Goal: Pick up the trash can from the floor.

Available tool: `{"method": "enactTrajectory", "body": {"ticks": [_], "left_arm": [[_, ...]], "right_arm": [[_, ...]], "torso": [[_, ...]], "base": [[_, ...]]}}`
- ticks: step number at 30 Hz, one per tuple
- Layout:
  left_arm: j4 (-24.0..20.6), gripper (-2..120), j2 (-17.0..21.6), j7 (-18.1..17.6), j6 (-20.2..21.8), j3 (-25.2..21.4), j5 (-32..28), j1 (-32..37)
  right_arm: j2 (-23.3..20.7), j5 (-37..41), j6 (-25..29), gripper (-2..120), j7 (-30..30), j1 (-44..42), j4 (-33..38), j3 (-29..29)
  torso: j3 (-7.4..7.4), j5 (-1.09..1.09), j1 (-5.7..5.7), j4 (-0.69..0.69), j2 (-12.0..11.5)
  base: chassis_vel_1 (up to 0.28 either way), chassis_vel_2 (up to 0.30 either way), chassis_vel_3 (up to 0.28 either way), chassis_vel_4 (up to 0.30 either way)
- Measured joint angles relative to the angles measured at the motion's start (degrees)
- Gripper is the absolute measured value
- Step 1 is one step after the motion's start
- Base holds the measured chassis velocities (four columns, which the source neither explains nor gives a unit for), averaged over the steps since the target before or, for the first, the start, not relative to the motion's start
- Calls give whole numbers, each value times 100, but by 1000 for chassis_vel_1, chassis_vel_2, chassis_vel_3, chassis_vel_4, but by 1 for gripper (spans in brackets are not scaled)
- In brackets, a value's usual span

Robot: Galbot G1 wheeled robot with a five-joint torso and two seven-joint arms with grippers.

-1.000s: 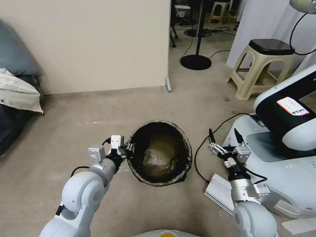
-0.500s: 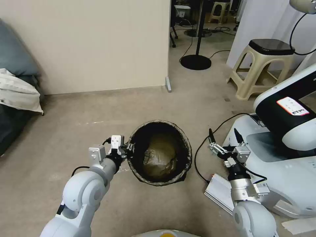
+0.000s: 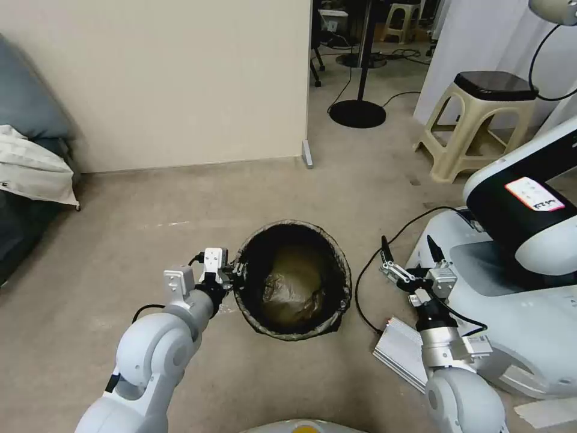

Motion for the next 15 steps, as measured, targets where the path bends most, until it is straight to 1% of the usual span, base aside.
{"method": "enactTrajectory", "body": {"ticks": [15], "left_arm": [[0,1,6,8,0,-2,6,0]], "right_arm": [[-12,1,-16,100,4,6,10,4]], "torso": [[0,0,0,0,0]], "base": [[0,0,0,0]]}}
